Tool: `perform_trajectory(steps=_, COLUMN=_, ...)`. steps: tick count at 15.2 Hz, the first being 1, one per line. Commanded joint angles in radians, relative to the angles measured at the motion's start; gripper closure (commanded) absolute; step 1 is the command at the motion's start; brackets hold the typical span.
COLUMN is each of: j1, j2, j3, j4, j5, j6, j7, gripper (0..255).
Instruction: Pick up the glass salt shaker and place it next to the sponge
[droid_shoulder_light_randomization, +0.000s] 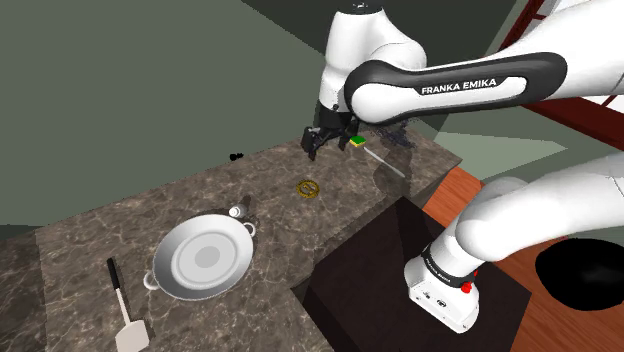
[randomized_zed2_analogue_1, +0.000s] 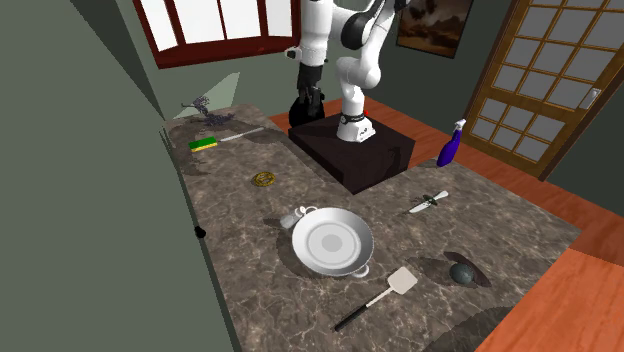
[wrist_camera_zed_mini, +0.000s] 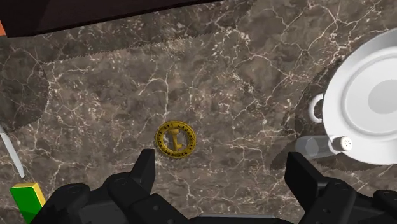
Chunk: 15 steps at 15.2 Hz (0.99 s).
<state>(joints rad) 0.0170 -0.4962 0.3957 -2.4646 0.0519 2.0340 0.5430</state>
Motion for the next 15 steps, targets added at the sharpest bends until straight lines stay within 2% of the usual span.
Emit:
perform_trajectory(steps=1, j1=-0.009, j2=0.072, j3=0.048, j4=0.014, j5=-0.016, j6=0.056, j7=0.063, gripper=0)
perform_trajectory(steps=4, j1=-0.028, j2=0.183, j3=0.114, j4=0.045, j5=-0.062, j6=0.127, j7=0.162, gripper=0)
perform_trajectory(steps=7, j1=-0.05, j2=0.308, j3=0.177, j4=0.089, j5=-0.14, j6=0.186, j7=0.278, gripper=0)
perform_trajectory(steps=11, j1=-0.061, j2=0.497, j3=0.233, j4=0.173, j5=-0.296, j6=0.234, j7=0.459, gripper=0)
perform_trajectory(steps=15, j1=-0.018, j2=0.695, j3=0.23, j4=0.285, j5=-0.472, j6=0.241, j7=0.637, gripper=0)
